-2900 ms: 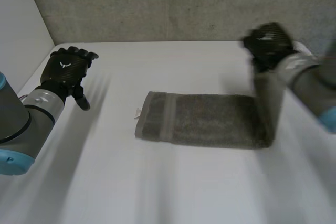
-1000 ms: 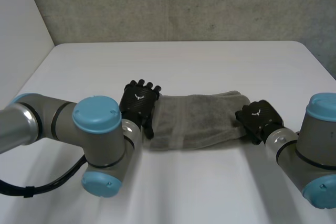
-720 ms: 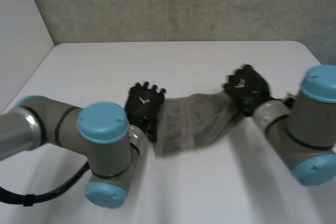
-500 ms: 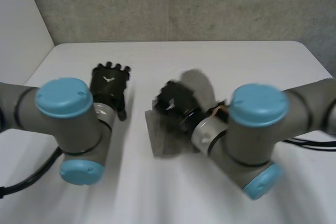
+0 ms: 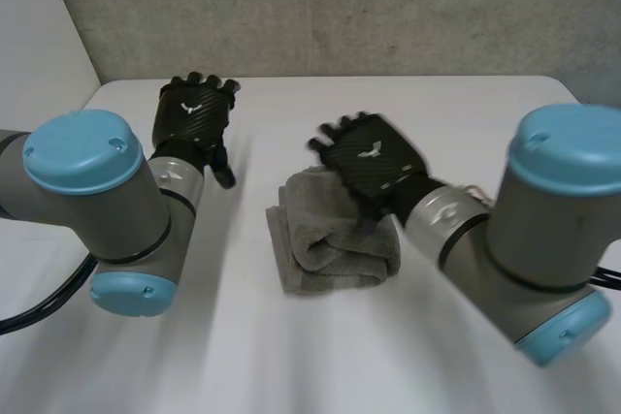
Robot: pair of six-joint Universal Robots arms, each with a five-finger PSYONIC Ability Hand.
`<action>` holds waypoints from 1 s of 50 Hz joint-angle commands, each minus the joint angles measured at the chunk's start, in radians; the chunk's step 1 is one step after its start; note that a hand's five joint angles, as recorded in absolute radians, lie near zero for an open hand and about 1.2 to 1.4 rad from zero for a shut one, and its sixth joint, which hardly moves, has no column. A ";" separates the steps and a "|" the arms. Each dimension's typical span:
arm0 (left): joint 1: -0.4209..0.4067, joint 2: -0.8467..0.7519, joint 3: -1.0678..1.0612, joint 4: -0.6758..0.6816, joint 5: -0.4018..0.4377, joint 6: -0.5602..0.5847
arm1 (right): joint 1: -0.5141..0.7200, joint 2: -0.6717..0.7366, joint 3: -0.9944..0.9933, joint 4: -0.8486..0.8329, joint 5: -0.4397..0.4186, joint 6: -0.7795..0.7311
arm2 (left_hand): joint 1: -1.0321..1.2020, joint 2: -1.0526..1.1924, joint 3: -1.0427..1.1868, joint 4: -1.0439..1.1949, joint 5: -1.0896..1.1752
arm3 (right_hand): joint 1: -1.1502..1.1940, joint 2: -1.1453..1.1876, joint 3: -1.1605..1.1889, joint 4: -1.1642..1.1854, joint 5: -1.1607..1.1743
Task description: Fold the towel.
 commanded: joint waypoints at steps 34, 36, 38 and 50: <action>-0.094 -0.200 0.090 -0.105 0.156 -0.223 | -0.125 0.237 -0.156 0.079 0.013 0.320 | -0.057 -0.052 -0.038 -0.054 -0.220 | -0.059 -0.082 -0.073 -0.085 -0.062; -0.094 -0.167 0.090 -0.116 0.145 -0.220 | -0.131 0.192 -0.153 0.079 0.013 0.326 | -0.060 -0.055 -0.041 -0.057 -0.223 | -0.059 -0.082 -0.073 -0.085 -0.062; -0.086 -0.103 0.086 -0.142 0.117 -0.215 | -0.137 0.099 -0.143 0.075 0.022 0.330 | -0.060 -0.055 -0.041 -0.057 -0.223 | -0.059 -0.082 -0.073 -0.085 -0.062; -0.003 0.181 0.076 -0.309 0.051 -0.144 | -0.217 -0.161 -0.132 0.098 0.209 0.327 | -0.074 -0.069 -0.056 -0.072 -0.237 | -0.059 -0.082 -0.073 -0.085 -0.062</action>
